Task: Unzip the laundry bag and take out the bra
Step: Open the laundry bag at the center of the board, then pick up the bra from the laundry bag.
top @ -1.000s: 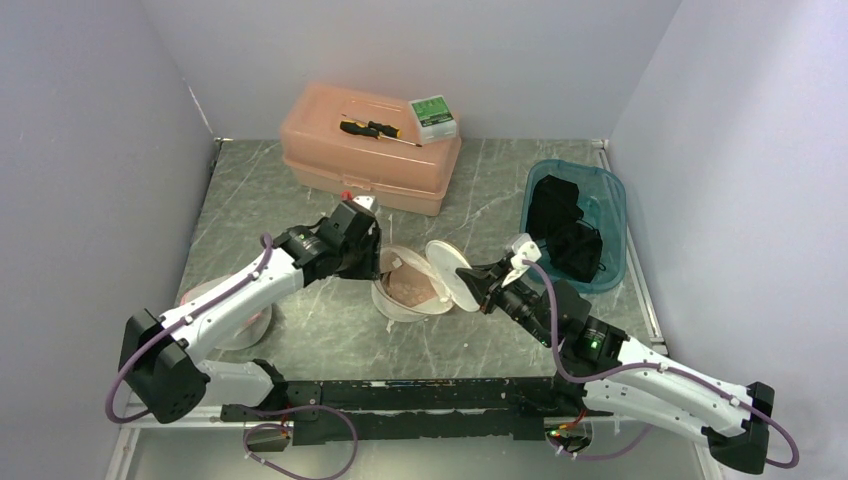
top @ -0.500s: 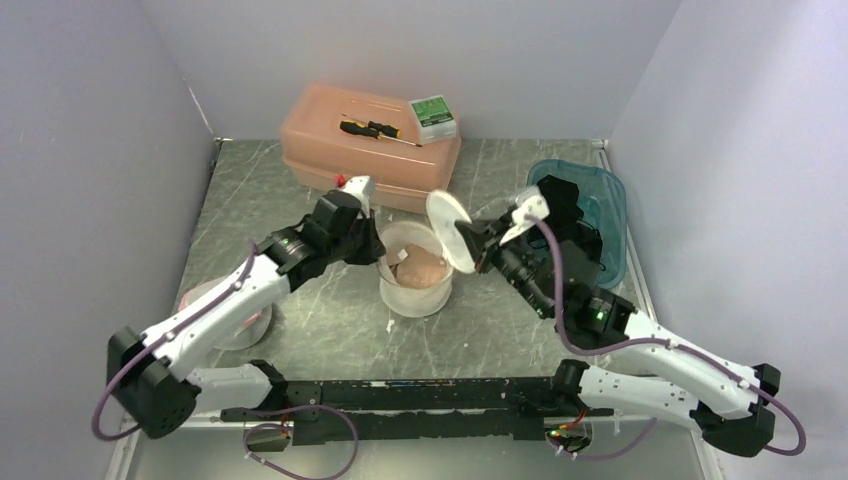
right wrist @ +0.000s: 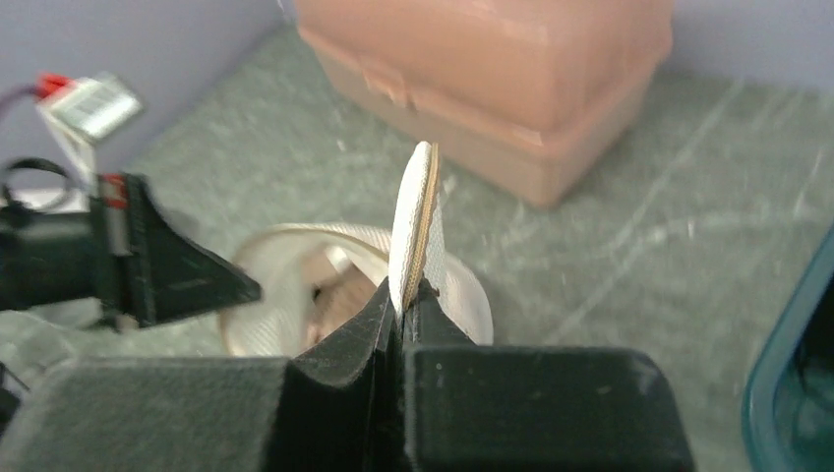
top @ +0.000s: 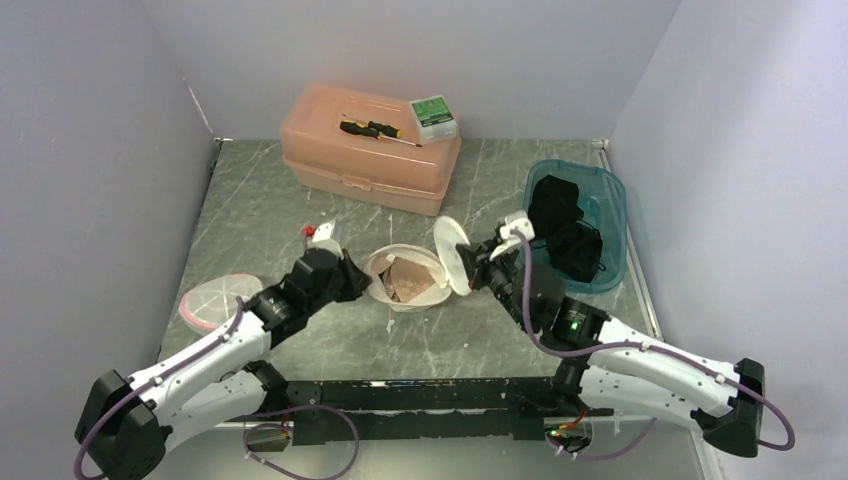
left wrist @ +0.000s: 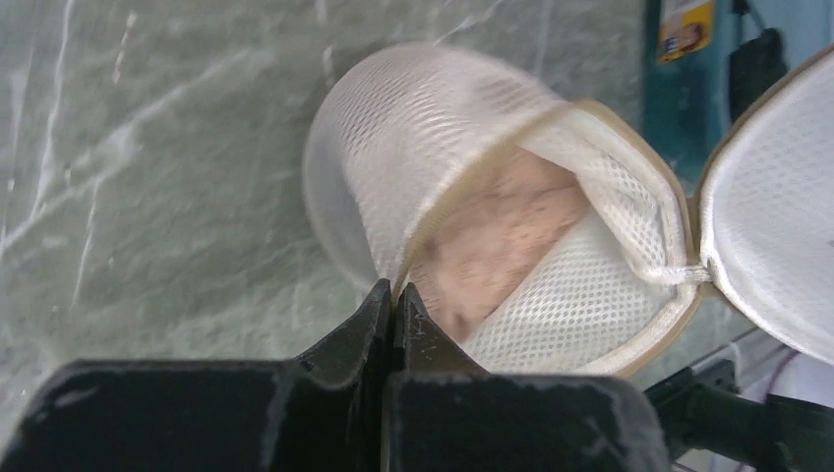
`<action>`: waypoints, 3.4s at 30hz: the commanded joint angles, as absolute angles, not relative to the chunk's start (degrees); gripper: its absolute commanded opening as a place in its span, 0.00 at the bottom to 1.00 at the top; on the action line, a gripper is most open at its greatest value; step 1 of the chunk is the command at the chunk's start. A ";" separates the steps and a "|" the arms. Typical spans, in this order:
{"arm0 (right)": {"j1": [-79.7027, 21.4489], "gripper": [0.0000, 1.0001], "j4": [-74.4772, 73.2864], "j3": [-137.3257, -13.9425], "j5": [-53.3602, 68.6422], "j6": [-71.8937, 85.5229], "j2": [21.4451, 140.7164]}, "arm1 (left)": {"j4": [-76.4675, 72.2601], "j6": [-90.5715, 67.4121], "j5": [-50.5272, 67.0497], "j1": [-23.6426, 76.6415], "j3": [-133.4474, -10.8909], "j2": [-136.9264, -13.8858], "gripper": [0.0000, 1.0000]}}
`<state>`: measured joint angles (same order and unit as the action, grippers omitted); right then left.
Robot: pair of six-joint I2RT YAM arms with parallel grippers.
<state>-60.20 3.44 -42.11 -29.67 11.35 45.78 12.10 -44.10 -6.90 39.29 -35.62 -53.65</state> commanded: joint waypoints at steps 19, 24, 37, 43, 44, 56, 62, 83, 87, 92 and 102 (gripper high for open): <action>-60.21 0.63 -13.46 -27.57 -50.68 42.87 29.55 | 16.41 -49.58 -7.17 40.69 -42.09 -60.17 0.03; -60.27 0.71 -17.90 -31.86 -49.21 36.01 25.88 | 15.56 -49.68 -6.42 40.69 -41.93 -62.56 0.03; -60.47 0.69 -9.55 -40.94 -25.61 29.03 45.38 | 20.43 -49.21 -7.13 40.67 -44.27 -66.70 0.03; -57.10 0.67 -4.12 -40.34 -16.62 28.61 57.47 | 23.67 -48.13 -9.69 40.61 -46.13 -67.75 0.06; -56.65 0.65 -2.47 -40.17 -14.42 28.19 58.66 | 24.62 -47.88 -10.22 40.61 -46.86 -68.14 0.07; -56.85 0.61 2.69 -48.03 -4.85 22.19 76.16 | 27.72 -46.44 -12.70 40.49 -47.26 -68.40 0.03; -56.94 0.69 3.53 -52.60 -7.72 21.42 84.37 | 27.03 -45.55 -11.35 40.46 -45.88 -67.23 0.03; -59.22 0.74 -1.74 -60.37 -19.91 22.48 99.75 | 22.87 -45.61 -6.75 40.43 -41.11 -63.59 0.03; -59.82 0.75 -1.68 -60.33 -20.77 23.03 100.24 | 22.00 -46.08 -6.00 40.42 -40.40 -63.54 0.03; -60.17 0.64 -3.23 -61.33 -20.73 22.18 101.72 | 20.57 -46.71 -5.10 40.41 -39.40 -63.68 0.03; -60.13 0.03 -4.26 -59.55 -22.67 22.13 98.80 | 21.14 -46.71 -5.97 40.43 -39.36 -62.91 0.03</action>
